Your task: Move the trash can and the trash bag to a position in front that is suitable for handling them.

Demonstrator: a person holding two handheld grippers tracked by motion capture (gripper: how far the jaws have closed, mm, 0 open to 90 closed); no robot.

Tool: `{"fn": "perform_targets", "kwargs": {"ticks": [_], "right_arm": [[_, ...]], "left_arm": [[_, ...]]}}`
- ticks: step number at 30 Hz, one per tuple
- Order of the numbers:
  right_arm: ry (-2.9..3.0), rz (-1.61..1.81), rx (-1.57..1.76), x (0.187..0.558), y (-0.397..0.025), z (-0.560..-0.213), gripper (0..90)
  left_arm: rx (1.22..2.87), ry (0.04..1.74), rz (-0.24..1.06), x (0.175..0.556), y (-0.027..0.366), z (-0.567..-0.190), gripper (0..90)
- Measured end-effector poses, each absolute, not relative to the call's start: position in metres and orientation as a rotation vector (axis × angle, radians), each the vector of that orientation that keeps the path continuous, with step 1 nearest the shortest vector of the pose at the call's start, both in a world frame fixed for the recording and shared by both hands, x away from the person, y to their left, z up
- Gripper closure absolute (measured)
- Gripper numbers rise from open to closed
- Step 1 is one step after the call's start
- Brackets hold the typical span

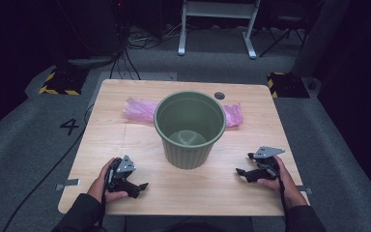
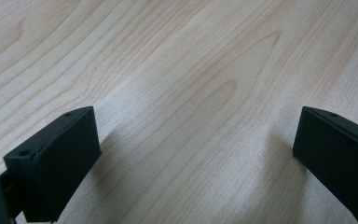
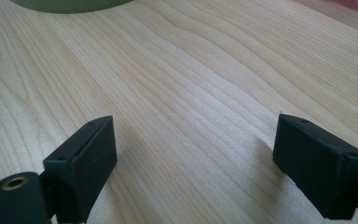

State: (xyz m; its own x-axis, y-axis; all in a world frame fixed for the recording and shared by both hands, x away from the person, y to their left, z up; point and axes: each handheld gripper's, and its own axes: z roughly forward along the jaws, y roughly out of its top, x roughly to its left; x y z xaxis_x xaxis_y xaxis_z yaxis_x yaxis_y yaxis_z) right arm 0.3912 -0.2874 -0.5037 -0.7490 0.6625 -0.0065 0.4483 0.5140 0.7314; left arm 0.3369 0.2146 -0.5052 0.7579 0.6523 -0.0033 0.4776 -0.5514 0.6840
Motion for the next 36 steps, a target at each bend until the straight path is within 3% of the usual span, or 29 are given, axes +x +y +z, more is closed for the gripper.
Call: {"fn": "perform_targets", "kwargs": {"ticks": [15, 24, 36], "right_arm": [[2.472, 1.056, 0.947, 0.393, -0.284, -0.503, 12.6], [2.487, 1.120, 0.957, 0.397, -0.275, -0.502, 17.0], [2.461, 1.255, 0.821, 0.397, -0.229, -0.484, 18.8]], "left_arm": [[2.249, 0.872, 0.334, 0.338, 0.217, -0.506, 0.5], [2.244, 0.888, 0.338, 0.338, 0.218, -0.505, 0.5], [2.243, 0.897, 0.344, 0.339, 0.218, -0.505, 0.5]]}}
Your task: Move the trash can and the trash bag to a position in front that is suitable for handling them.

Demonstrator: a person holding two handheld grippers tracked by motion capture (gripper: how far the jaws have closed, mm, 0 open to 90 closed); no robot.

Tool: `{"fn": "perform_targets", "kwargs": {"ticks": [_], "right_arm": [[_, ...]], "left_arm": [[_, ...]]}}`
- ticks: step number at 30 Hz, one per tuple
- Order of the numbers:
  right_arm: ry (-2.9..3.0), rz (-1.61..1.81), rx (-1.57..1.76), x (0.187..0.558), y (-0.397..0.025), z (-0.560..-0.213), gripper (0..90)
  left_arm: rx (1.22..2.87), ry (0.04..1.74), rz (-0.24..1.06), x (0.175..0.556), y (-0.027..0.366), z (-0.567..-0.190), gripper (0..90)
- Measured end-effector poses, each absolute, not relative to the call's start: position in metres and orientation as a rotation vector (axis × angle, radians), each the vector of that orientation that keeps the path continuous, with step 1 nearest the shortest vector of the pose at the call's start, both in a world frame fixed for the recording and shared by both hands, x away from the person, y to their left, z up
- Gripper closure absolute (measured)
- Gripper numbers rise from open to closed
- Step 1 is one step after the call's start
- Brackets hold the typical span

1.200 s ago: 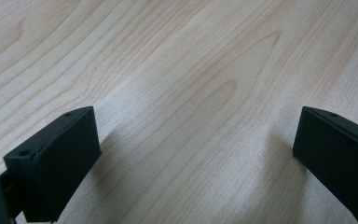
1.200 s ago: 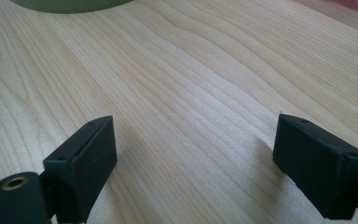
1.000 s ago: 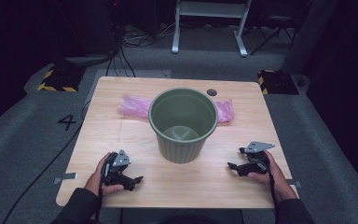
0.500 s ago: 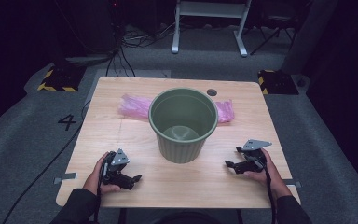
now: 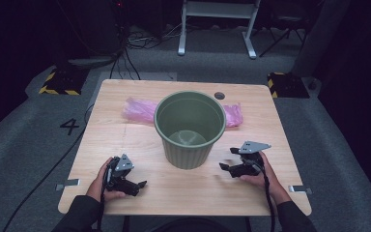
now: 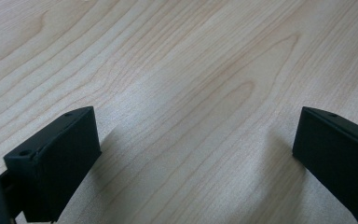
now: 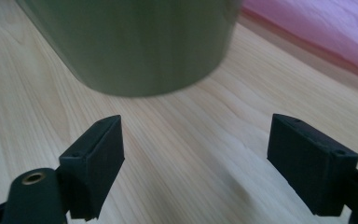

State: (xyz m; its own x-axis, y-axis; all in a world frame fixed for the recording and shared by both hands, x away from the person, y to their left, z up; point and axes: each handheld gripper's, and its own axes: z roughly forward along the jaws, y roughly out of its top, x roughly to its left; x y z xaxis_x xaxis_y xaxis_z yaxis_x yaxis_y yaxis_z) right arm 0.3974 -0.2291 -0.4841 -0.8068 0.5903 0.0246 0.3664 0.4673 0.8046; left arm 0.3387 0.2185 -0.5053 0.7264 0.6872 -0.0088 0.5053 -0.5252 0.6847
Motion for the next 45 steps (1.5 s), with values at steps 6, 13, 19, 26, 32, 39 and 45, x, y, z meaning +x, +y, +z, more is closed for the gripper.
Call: {"fn": "perform_targets", "kwargs": {"ticks": [6, 13, 19, 26, 32, 39, 45], "right_arm": [[2.463, 1.306, 0.755, 0.402, -0.209, -0.478, 18.6], [2.453, 1.317, 0.692, 0.404, -0.186, -0.475, 18.7], [2.436, 1.299, 0.699, 0.406, -0.176, -0.475, 17.3], [2.426, 1.285, 0.682, 0.411, -0.162, -0.473, 18.2], [2.424, 1.284, 0.687, 0.418, -0.156, -0.474, 21.5], [2.447, 1.244, 0.674, 0.419, -0.156, -0.476, 23.3], [2.382, 1.199, 0.748, 0.421, -0.202, -0.470, 26.8]], "left_arm": [[2.235, 0.909, 0.346, 0.339, 0.218, -0.506, 0.5], [2.226, 0.926, 0.358, 0.341, 0.217, -0.506, 0.4], [2.225, 0.952, 0.368, 0.342, 0.214, -0.505, 0.3], [2.217, 0.969, 0.372, 0.342, 0.213, -0.505, 0.3], [2.215, 0.980, 0.381, 0.343, 0.211, -0.505, 0.3], [2.218, 0.976, 0.379, 0.342, 0.212, -0.505, 0.4], [2.215, 0.977, 0.381, 0.342, 0.212, -0.505, 0.6]]}}
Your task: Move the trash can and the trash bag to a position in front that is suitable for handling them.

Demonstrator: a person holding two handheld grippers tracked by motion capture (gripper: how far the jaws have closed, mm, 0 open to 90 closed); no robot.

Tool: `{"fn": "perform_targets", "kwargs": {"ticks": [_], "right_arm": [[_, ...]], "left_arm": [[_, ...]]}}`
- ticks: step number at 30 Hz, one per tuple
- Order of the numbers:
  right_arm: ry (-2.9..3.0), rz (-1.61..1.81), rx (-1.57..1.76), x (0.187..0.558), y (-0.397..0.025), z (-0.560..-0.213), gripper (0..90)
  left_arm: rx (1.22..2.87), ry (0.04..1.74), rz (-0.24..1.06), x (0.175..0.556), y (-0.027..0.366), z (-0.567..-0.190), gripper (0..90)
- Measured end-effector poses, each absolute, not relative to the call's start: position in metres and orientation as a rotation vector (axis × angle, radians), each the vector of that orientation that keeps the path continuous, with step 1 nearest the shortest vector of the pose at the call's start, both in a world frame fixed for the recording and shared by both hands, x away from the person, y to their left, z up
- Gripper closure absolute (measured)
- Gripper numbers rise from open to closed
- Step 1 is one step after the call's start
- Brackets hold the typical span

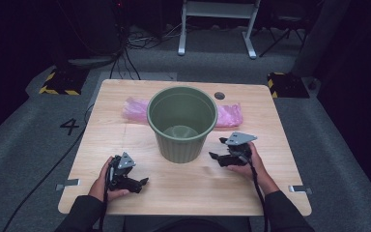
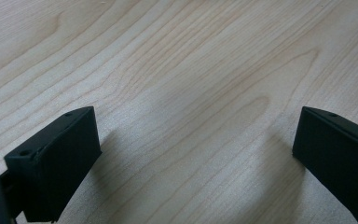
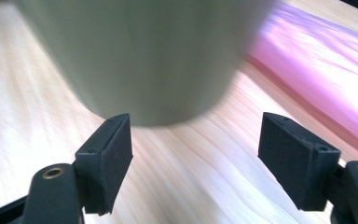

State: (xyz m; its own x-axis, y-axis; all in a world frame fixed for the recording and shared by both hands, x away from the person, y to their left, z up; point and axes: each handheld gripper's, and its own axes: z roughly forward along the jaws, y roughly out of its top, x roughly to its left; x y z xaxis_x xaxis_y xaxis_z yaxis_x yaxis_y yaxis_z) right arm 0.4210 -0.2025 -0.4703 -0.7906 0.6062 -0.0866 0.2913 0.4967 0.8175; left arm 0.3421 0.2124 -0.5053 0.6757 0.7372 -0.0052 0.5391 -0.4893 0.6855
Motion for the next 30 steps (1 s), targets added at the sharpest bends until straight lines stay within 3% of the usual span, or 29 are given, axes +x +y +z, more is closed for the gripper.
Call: {"fn": "perform_targets", "kwargs": {"ticks": [6, 18, 30], "right_arm": [[2.282, 1.150, 0.829, 0.430, -0.236, -0.470, 26.8], [2.181, 1.128, 0.842, 0.442, -0.251, -0.463, 28.3], [2.162, 1.101, 0.993, 0.496, -0.260, -0.447, 22.8]], "left_arm": [[2.216, 0.976, 0.383, 0.342, 0.212, -0.505, 0.6], [2.214, 0.989, 0.384, 0.341, 0.211, -0.505, 0.5], [2.207, 1.002, 0.382, 0.341, 0.210, -0.505, 0.4]]}}
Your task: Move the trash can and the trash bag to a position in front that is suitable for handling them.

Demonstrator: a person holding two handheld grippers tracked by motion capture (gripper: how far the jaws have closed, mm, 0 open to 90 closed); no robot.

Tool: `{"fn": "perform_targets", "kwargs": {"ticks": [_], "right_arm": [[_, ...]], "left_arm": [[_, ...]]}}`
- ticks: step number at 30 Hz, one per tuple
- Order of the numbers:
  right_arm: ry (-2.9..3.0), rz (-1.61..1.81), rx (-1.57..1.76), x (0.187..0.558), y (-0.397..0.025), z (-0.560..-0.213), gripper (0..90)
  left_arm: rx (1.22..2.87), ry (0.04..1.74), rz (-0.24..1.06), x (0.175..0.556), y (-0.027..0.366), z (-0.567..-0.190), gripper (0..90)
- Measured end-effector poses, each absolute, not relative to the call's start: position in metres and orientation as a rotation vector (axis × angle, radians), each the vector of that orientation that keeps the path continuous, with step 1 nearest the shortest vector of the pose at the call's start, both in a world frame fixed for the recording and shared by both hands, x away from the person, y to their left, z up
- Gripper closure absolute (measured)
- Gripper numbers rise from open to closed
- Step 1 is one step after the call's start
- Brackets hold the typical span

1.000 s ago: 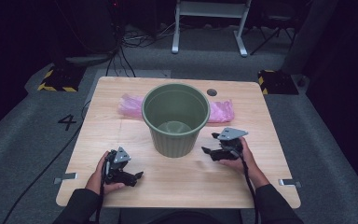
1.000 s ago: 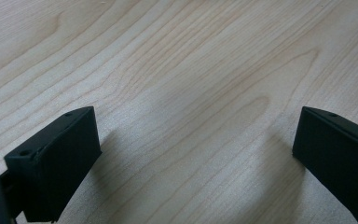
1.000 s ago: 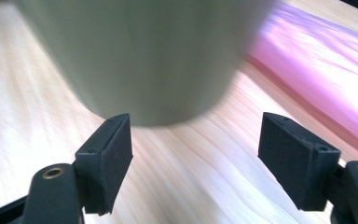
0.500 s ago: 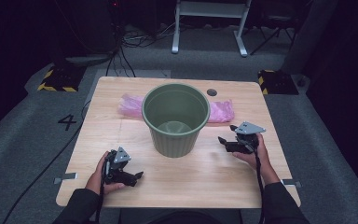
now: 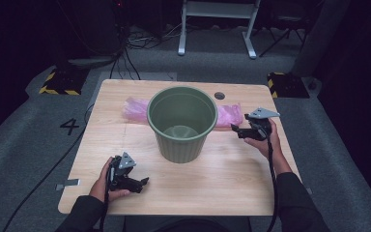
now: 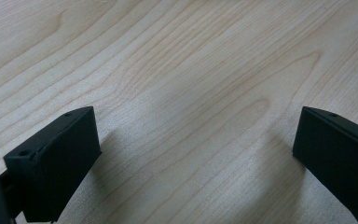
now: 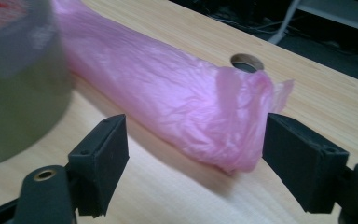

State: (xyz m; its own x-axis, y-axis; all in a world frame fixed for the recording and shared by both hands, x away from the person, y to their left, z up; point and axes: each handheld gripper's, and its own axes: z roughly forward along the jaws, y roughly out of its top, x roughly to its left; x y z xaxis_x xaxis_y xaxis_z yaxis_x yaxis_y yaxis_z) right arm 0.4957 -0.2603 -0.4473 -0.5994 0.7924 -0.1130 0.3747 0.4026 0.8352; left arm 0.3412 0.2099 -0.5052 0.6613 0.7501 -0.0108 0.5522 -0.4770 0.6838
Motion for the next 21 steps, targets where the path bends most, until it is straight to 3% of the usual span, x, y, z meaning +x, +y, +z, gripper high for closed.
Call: {"fn": "perform_targets", "kwargs": {"ticks": [7, 10, 11, 14, 15, 18, 21], "right_arm": [[2.162, 1.127, 1.130, 0.525, -0.265, -0.458, 25.9], [2.181, 1.098, 1.160, 0.535, -0.263, -0.466, 37.8], [2.181, 1.098, 1.160, 0.535, -0.263, -0.466, 37.8], [2.201, 1.083, 1.173, 0.540, -0.262, -0.473, 61.9], [2.201, 1.083, 1.173, 0.540, -0.262, -0.473, 61.9], [2.229, 1.084, 1.153, 0.538, -0.259, -0.477, 75.5], [2.274, 1.052, 1.131, 0.537, -0.258, -0.481, 83.2]], "left_arm": [[2.205, 1.013, 0.391, 0.341, 0.208, -0.505, 0.4], [2.200, 1.021, 0.396, 0.341, 0.206, -0.505, 0.4], [2.200, 1.021, 0.396, 0.341, 0.206, -0.505, 0.4], [2.200, 1.023, 0.405, 0.341, 0.203, -0.505, 0.5], [2.196, 1.026, 0.401, 0.340, 0.203, -0.505, 0.5], [2.198, 1.026, 0.399, 0.340, 0.202, -0.505, 0.5], [2.199, 1.023, 0.400, 0.341, 0.202, -0.505, 0.5]]}}
